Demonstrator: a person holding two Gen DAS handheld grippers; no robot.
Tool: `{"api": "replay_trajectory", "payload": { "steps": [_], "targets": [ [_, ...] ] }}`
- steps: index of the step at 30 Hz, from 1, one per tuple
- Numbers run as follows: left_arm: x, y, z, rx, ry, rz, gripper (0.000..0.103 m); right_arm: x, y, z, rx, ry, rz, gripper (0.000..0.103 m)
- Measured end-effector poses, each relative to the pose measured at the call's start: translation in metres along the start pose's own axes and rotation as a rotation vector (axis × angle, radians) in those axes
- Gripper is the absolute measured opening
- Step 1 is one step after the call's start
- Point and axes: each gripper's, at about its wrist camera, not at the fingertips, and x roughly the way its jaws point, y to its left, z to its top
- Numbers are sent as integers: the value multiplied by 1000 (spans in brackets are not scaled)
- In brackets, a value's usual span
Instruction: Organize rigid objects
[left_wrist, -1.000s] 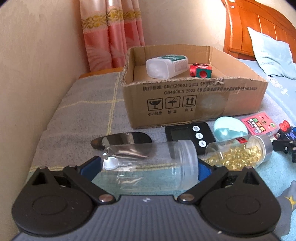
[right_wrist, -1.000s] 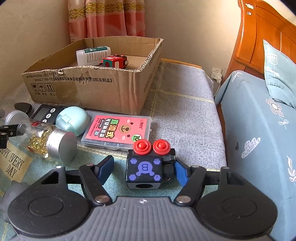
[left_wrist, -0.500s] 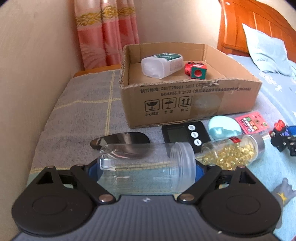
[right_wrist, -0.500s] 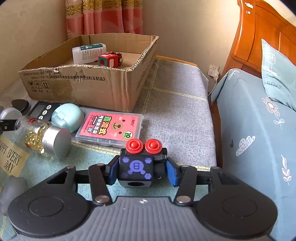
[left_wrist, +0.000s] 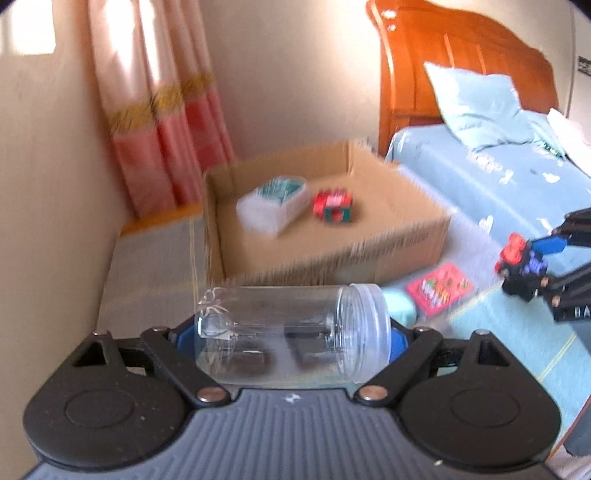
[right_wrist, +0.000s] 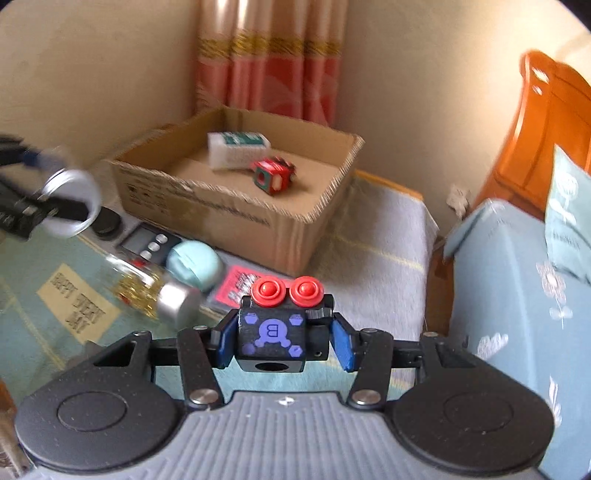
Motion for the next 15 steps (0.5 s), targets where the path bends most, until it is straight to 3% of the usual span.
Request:
{"api": "replay_trajectory", "payload": {
  "steps": [9, 13, 15],
  "targets": [
    [28, 11, 75, 2, -101, 19, 90, -10, -4, 38, -47, -86, 35, 56],
    [48, 13, 82, -20, -146, 82, 101, -6, -3, 50, -57, -96, 43, 56],
    [56, 15, 78, -30, -130, 83, 102, -2, -3, 55, -52, -98, 57, 56]
  ]
}}
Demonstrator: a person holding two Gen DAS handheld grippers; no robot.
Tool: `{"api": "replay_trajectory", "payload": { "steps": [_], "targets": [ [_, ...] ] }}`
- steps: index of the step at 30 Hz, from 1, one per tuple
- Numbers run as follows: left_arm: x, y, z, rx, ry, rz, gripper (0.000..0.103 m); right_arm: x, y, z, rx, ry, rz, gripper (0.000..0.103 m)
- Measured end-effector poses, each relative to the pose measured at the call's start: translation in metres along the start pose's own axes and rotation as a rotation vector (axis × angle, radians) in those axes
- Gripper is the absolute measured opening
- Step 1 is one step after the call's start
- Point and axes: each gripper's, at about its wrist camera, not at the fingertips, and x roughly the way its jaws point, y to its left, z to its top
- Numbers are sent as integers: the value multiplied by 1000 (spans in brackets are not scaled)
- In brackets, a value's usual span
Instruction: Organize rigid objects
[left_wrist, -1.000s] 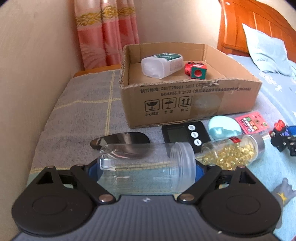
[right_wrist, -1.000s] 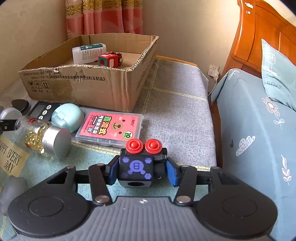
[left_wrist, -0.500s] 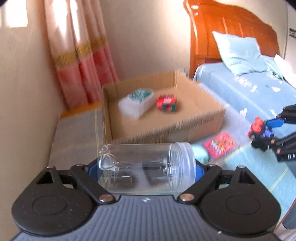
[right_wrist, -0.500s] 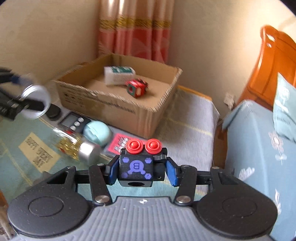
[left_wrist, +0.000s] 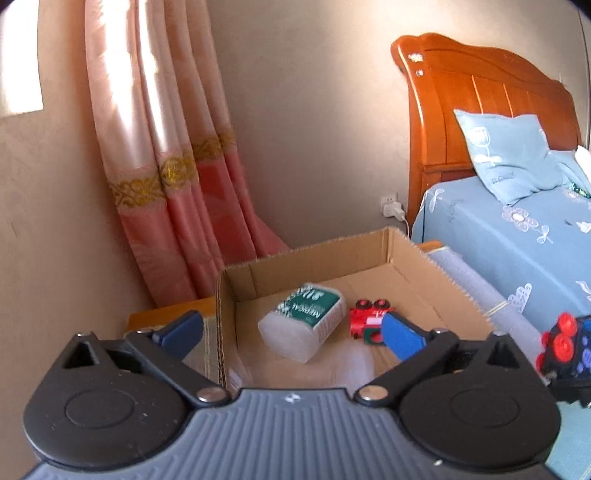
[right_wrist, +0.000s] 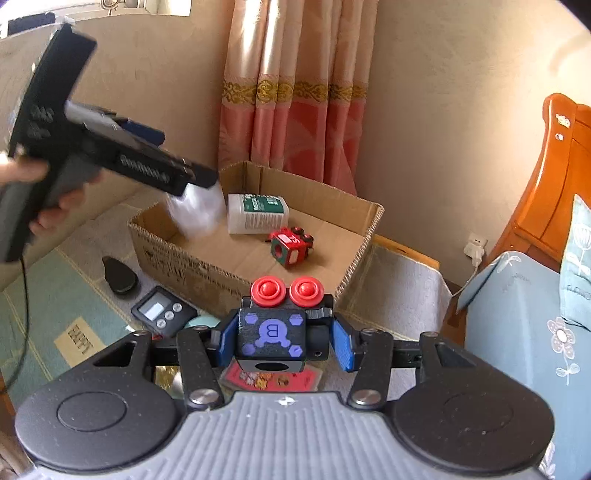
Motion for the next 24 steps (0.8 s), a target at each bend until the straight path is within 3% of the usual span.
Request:
{"api": "replay_trajectory", "payload": {
  "steps": [6, 15, 24],
  "targets": [
    [-3, 9, -29, -79, 63, -43, 102, 9, -2, 16, -2, -11, 18, 56],
    [-22, 7, -80, -144, 155, 1, 102, 42, -14, 61, -4, 0, 23, 56],
    [-51, 15, -105, -176, 136, 51, 102, 109, -39, 125, 68, 41, 43, 56]
  ]
}}
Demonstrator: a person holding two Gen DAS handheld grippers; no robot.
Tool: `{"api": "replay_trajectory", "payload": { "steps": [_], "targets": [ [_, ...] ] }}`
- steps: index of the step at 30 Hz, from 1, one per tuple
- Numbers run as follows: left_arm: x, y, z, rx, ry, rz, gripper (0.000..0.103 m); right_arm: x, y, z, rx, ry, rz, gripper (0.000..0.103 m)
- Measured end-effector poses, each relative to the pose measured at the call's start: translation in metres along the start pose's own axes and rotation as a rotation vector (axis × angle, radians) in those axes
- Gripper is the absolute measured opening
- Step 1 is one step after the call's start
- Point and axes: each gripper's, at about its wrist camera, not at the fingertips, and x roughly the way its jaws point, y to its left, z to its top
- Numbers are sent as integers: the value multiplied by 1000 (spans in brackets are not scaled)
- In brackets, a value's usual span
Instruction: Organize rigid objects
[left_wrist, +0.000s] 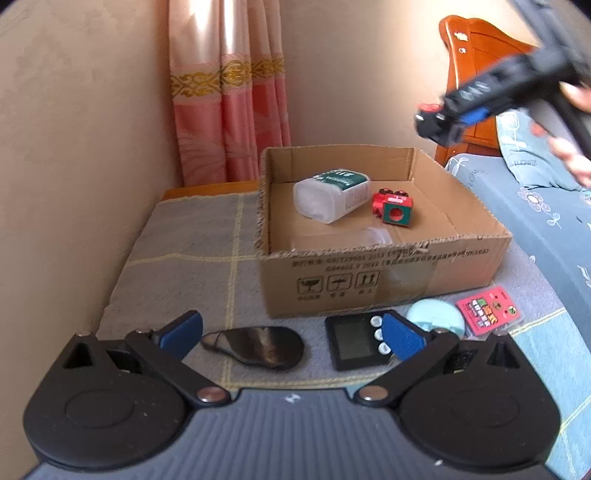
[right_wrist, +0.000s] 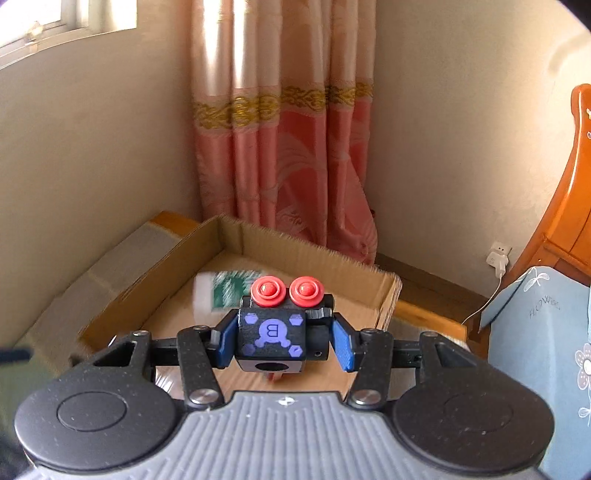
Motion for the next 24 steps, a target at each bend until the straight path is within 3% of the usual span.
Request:
{"api": "replay_trajectory", "payload": {
  "steps": [8, 9, 10, 12, 24],
  "targets": [
    [-7, 12, -13, -25, 26, 31, 102, 65, -18, 36, 80, 59, -66, 57],
    [-7, 12, -13, -26, 28, 33, 102, 70, -21, 38, 95, 62, -76, 67],
    [-7, 12, -13, -25, 28, 33, 102, 74, -23, 39, 107, 72, -95, 84],
    [-7, 12, -12, -21, 31, 34, 102, 71, -25, 37, 131, 56, -132, 101],
    [-14, 8, -9, -1, 66, 63, 102, 18, -10, 7, 145, 70, -152, 103]
  ]
}}
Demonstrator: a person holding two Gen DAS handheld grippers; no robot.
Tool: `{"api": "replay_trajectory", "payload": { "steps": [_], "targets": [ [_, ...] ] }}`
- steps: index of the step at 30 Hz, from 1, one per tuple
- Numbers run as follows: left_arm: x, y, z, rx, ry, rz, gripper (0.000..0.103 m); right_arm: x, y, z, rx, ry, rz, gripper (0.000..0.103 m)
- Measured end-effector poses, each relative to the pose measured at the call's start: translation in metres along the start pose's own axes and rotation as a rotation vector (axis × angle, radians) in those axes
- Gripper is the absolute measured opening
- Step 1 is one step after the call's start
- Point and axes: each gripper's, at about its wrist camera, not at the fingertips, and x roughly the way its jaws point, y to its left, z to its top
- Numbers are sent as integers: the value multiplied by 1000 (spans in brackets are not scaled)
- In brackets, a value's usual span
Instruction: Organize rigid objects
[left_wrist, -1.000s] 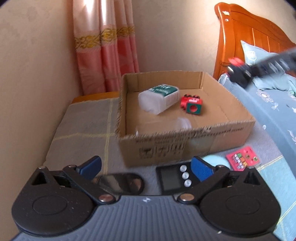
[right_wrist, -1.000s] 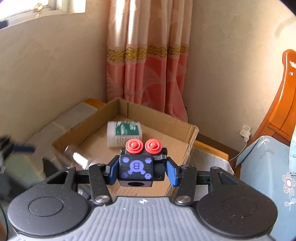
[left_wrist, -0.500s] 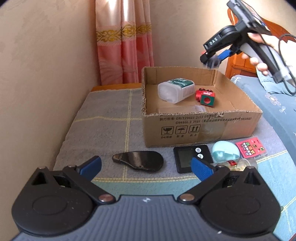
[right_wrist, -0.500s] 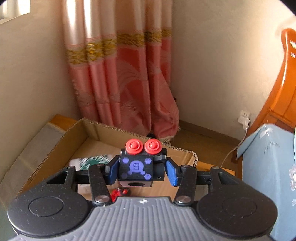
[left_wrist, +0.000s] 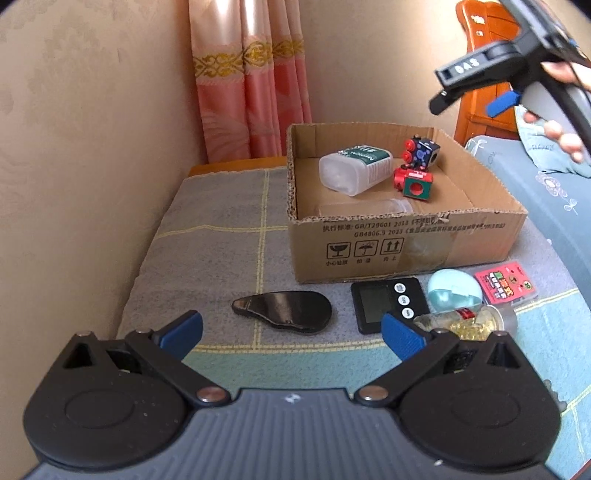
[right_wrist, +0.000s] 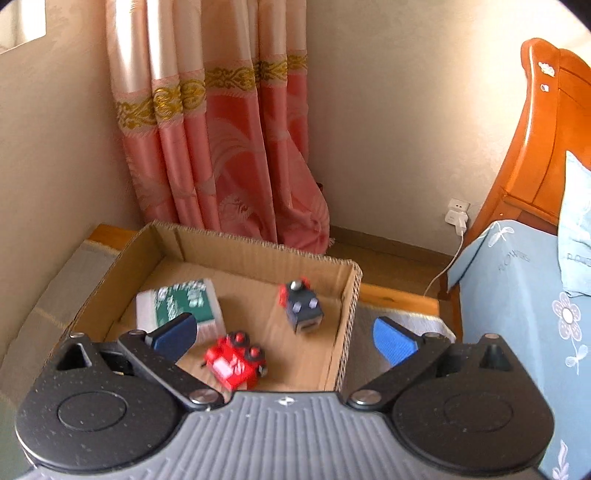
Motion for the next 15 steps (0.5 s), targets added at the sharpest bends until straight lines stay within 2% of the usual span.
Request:
{"api": "replay_trajectory", "payload": {
  "steps": [6, 10, 15],
  "targets": [
    [-20, 2, 7, 21, -30, 17, 102, -36, 7, -31, -24, -13, -8, 103],
    [-29, 2, 9, 35, -54, 31, 102, -58, 4, -62, 19, -37, 16, 103],
    [-22, -1, -2, 47, -19, 14, 102, -72, 7, -110, 60, -29, 3, 103]
  ]
}}
